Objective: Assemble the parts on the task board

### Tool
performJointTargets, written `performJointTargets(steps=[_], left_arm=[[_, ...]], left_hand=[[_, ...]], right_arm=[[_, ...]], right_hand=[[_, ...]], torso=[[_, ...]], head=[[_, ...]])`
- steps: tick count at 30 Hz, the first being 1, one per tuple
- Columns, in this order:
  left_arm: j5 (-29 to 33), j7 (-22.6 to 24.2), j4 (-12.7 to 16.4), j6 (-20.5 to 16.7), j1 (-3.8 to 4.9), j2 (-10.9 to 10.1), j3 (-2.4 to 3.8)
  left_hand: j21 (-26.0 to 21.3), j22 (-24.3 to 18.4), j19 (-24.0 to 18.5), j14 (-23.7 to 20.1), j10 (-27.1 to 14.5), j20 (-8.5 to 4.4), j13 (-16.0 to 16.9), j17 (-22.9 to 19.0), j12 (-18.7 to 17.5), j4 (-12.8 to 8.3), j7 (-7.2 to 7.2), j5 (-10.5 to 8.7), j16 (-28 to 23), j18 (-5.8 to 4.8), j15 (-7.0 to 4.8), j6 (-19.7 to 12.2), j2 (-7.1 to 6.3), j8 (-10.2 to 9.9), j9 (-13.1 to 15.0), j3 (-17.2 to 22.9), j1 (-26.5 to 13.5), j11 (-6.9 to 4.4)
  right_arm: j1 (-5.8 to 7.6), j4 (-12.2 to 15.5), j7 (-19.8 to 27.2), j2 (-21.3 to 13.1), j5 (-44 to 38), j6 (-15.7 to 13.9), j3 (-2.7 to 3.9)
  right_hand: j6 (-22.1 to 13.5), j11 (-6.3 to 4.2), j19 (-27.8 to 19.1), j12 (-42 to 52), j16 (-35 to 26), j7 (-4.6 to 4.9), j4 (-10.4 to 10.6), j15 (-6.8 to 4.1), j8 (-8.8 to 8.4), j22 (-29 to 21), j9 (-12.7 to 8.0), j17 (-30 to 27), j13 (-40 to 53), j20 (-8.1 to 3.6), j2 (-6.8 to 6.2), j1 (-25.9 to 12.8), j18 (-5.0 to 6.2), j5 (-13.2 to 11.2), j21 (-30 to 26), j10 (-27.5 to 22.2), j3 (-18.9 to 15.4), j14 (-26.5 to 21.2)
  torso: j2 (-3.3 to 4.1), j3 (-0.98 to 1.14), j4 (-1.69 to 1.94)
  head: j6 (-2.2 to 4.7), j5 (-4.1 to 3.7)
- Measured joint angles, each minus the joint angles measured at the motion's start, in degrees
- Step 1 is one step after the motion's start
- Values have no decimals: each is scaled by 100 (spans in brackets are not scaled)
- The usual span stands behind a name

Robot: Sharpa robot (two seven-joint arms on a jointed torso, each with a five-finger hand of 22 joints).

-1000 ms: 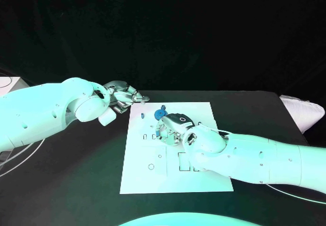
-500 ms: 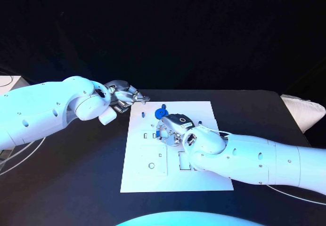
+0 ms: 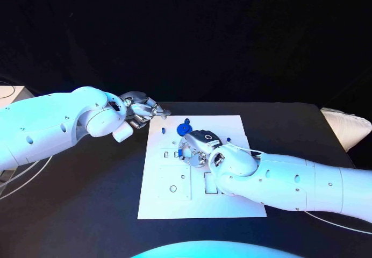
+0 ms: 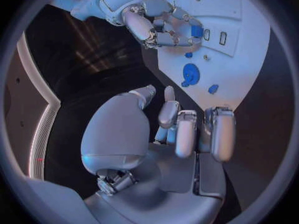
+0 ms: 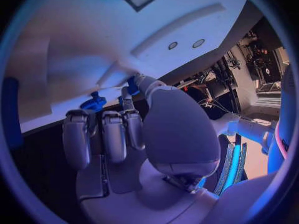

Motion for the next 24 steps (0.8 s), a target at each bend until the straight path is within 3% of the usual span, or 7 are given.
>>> performJointTargets(steps=[5, 12, 16, 18, 24], left_arm=[[0, -5, -8, 14, -2, 3, -3], [0, -12, -15, 37, -4, 6, -8], [0, -15, -21, 47, -5, 7, -11], [0, -17, -24, 51, -6, 8, -13], [0, -24, -33, 67, -9, 8, -23]], left_hand=[[0, 0, 0, 0, 0, 0, 0, 0, 0, 0, 0, 0, 0, 0, 0, 0, 0, 0, 0, 0, 0, 0], [0, 0, 0, 0, 0, 0, 0, 0, 0, 0, 0, 0, 0, 0, 0, 0, 0, 0, -1, 0, 0, 0], [0, 0, 0, 0, 0, 0, 0, 0, 0, 0, 0, 0, 0, 0, 0, 0, 0, 0, -1, 0, 0, 0], [0, -1, 0, 0, 0, 0, 0, 0, 0, 0, 0, 0, 0, 0, 0, 0, 0, 0, -1, 0, 0, 0], [0, -1, 0, 0, 1, 0, 1, 0, 0, 0, 0, 0, 0, 0, 0, 0, 0, 0, -2, 0, 0, 0]], right_arm=[[-1, -4, 0, 4, -1, -3, 0], [-2, -13, -1, 4, -3, -23, -1], [-2, -15, -1, 3, -3, -39, -1], [-3, -14, -2, 1, -3, -50, -2], [-4, 28, -2, -35, -3, -96, -3]], right_hand=[[-191, 0, 0, -120, -34, 67, 20, 2, -103, 0, -34, 0, 1, 0, -88, -88, 0, 0, -100, 0, -20, -2], [-373, 93, 0, -266, -100, 127, 95, 63, -175, -1, -59, -1, 1, 43, -132, -132, 0, -125, -194, -93, -95, -21], [-397, 113, -1, -288, -100, 128, 121, 82, -175, -1, -66, -1, 1, 43, -134, -134, 0, -163, -215, -113, -121, -2], [-428, 113, -20, -310, -100, 140, 198, 82, -175, -1, -66, -1, 1, 63, -201, -200, 0, -248, -243, -113, -198, -2], [-491, 123, -20, -356, -133, 137, 321, 82, -175, -2, -65, -1, 0, 63, -177, -224, 0, -313, -299, -167, -414, -2]], torso=[[1, -1, 1], [1, -1, 1], [1, 0, 1], [1, -1, 1], [1, 3, 2]], head=[[-1, 0], [-5, 0], [-5, 0], [-5, 0], [-2, 0]])
